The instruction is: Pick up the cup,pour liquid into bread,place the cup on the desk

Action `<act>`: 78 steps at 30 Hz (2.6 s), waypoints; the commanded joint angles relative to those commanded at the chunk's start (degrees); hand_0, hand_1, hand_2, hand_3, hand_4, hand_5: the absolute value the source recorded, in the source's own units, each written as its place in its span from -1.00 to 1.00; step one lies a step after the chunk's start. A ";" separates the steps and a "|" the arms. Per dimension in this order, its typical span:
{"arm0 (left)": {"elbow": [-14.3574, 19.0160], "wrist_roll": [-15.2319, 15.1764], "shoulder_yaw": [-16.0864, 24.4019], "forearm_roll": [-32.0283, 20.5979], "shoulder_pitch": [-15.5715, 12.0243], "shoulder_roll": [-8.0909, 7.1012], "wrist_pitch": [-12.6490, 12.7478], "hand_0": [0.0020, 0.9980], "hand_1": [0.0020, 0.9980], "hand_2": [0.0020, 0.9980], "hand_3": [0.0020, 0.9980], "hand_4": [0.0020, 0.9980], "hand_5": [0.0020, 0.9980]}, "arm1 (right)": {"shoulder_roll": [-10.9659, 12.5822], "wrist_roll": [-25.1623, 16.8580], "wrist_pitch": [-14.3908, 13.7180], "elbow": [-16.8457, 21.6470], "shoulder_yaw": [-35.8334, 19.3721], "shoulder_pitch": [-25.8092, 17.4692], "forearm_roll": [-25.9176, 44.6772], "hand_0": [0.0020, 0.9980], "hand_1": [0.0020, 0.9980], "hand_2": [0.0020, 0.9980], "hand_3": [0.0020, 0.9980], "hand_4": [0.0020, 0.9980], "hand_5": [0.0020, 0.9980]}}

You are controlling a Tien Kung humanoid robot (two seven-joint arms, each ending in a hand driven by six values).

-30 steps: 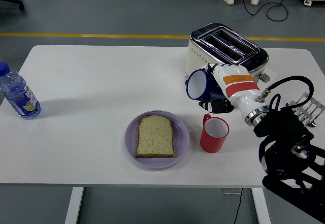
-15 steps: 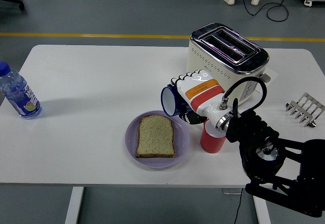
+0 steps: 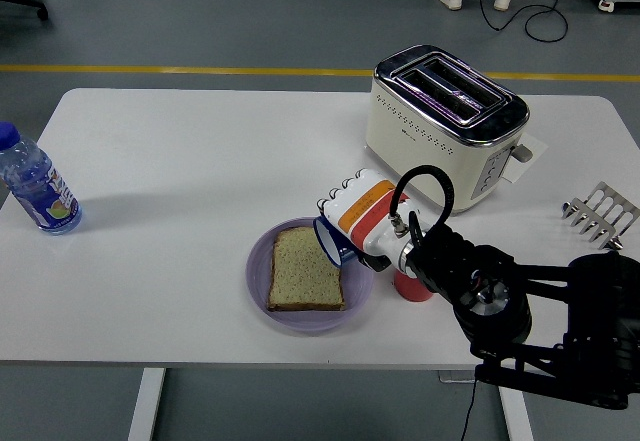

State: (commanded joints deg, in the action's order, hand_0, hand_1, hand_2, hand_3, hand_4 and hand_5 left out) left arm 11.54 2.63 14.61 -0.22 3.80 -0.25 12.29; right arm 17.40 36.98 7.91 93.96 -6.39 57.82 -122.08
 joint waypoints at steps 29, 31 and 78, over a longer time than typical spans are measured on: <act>-0.04 0.01 0.25 0.03 -0.21 -0.04 -0.02 0.27 0.29 0.31 0.01 -0.52 0.71 | 0.34 0.00 -5.55 1.15 -8.19 -2.26 1.44 -0.15 -0.11 0.15 0.13 0.33 -1.00; -0.03 0.01 0.28 0.22 -0.19 -0.04 -0.01 0.27 0.29 0.31 0.01 -0.52 0.71 | 1.17 0.00 -7.65 2.02 -10.68 -3.38 4.44 -0.16 -0.12 0.15 0.14 0.31 -1.00; -0.08 0.11 -0.22 1.53 -0.38 -0.16 -0.12 0.27 0.29 0.31 0.01 -0.52 0.71 | -4.17 -57.62 -44.89 -9.70 -67.43 -52.20 60.89 -0.03 -0.01 0.20 0.29 0.13 -1.00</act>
State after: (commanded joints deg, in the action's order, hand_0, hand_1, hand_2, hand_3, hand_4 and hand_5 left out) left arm 11.45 2.74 14.39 1.31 3.42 -0.41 12.17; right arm 13.23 -20.64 -36.98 84.26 -73.82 5.62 -61.18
